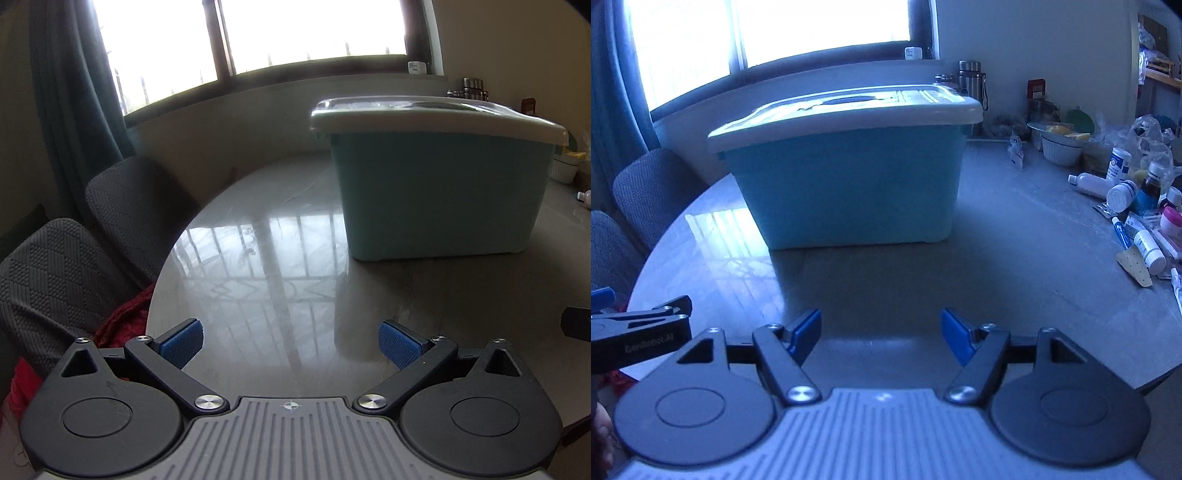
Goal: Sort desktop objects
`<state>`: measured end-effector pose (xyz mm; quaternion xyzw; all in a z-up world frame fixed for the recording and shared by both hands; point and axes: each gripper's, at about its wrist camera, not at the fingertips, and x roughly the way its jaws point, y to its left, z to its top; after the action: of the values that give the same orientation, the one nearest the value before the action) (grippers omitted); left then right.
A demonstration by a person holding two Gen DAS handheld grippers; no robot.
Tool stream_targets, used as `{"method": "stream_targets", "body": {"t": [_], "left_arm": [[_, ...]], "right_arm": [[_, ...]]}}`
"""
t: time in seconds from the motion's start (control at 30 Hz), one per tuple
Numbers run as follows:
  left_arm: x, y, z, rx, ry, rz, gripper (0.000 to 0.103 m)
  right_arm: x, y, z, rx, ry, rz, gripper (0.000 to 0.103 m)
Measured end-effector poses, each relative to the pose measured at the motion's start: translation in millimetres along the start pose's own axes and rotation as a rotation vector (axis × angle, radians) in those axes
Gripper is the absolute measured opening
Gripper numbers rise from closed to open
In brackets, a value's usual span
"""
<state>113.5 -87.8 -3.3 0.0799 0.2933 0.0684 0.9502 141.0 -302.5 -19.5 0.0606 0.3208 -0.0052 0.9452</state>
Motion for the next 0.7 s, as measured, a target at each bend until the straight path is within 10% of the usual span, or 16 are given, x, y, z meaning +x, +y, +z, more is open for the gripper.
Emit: {"method": "stream_targets", "body": {"t": [0.7], "left_arm": [[7.6,-14.9,-10.0,-0.025,0.009,-0.052,0.103]], "right_arm": [[-1.6,5.7,-14.6,-0.012,0.016,0.038,0.071]]}}
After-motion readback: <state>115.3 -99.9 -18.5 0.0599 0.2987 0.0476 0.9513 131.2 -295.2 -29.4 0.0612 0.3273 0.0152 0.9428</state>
